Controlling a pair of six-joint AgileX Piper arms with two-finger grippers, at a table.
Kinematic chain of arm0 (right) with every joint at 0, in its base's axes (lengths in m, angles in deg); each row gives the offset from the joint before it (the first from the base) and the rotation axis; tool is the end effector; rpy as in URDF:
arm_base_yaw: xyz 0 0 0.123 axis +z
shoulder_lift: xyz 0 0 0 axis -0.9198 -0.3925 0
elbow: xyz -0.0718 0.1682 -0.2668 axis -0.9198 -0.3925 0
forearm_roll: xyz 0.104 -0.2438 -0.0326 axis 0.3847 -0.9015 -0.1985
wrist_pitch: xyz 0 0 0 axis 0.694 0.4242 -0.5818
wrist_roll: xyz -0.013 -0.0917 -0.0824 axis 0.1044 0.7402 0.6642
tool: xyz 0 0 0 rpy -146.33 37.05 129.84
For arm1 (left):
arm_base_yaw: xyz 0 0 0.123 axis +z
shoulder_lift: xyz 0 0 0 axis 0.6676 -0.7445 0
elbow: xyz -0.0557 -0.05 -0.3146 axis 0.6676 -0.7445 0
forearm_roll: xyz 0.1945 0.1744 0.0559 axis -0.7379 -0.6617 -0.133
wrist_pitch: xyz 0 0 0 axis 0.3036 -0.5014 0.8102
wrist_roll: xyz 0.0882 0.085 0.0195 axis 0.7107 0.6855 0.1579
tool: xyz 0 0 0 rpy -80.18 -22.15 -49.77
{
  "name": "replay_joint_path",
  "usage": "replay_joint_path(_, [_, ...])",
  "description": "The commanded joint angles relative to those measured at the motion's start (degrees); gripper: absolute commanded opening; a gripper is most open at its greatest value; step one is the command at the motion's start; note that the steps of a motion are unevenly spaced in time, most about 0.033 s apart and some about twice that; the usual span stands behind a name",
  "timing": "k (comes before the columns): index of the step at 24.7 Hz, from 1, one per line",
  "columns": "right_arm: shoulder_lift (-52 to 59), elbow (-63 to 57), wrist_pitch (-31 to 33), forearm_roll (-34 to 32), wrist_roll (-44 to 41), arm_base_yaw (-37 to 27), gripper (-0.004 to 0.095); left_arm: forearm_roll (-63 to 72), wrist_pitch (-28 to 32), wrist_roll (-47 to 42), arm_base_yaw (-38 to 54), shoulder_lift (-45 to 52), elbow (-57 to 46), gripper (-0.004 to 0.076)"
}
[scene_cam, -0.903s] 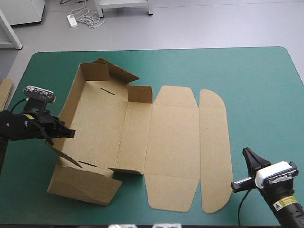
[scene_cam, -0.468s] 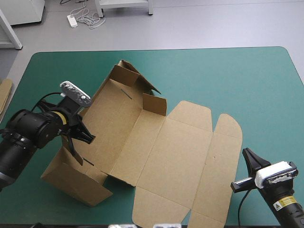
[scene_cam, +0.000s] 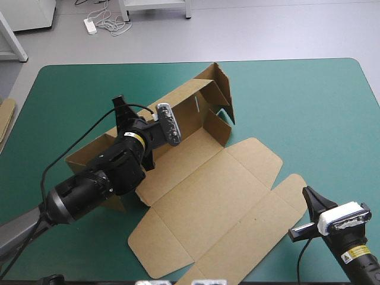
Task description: Fold the box
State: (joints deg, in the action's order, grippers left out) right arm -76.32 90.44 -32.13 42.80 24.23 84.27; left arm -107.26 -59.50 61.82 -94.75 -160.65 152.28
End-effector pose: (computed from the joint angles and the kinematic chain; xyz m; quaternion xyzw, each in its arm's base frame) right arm 0.0813 0.0276 0.2581 -0.1373 0.7290 0.0894 0.6646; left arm 0.2466 -0.1891 0.3976 0.5261 0.6945 0.2835 0.4007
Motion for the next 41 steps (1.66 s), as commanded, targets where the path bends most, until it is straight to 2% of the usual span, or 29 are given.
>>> replay_joint_path(1, [-0.6, 3.1, -3.3, -0.1, 0.4, 0.1, -0.0016, -7.6, 4.5, -0.8, -3.1, 1.3, 2.1, -0.0009])
replay_joint_path(9, [-1.4, 6.9, 3.2, -1.2, 0.0, 0.1, -0.0014, -8.3, 9.7, -0.7, -5.2, 1.3, 2.1, -0.0009])
replay_joint_path(14, [-10.0, 15.2, 13.3, -1.4, -2.8, 0.1, 0.0, -10.6, 15.1, -0.6, -5.2, 1.1, 0.7, -0.0009])
replay_joint_path(18, [-18.3, 23.1, 21.8, -1.4, -5.2, 0.1, 0.0, -16.4, 16.0, -1.7, -5.2, 1.1, -3.4, -0.0009])
replay_joint_path(22, [-24.1, 30.0, 30.8, -1.3, -7.2, 0.1, 0.0, -27.6, 16.0, -10.3, -5.2, 1.1, -9.4, -0.0009])
replay_joint_path(27, [-24.6, 30.7, 32.3, -1.3, -7.6, 0.1, 0.0, -43.0, 16.0, -23.7, -5.2, 1.1, -17.7, -0.0009])
replay_joint_path(31, [-24.6, 33.2, 32.3, -1.4, -7.6, 0.1, 0.0, -46.8, 12.9, -24.9, -5.2, -0.1, -21.9, -0.0009])
replay_joint_path(34, [-27.0, 40.4, 33.6, -2.0, -8.1, 0.1, 0.0, -47.2, 13.2, -25.4, -5.2, -0.2, -21.9, -0.0009])
replay_joint_path(37, [-36.1, 52.2, 39.0, -3.9, -9.1, 0.1, 0.0, -47.2, 13.6, -26.2, -5.2, -0.2, -21.9, -0.0009])
replay_joint_path(41, [-45.3, 63.1, 43.1, -4.2, -9.1, 0.1, 0.0, -47.0, 13.5, -27.0, -5.1, -0.2, -21.9, -0.0009])
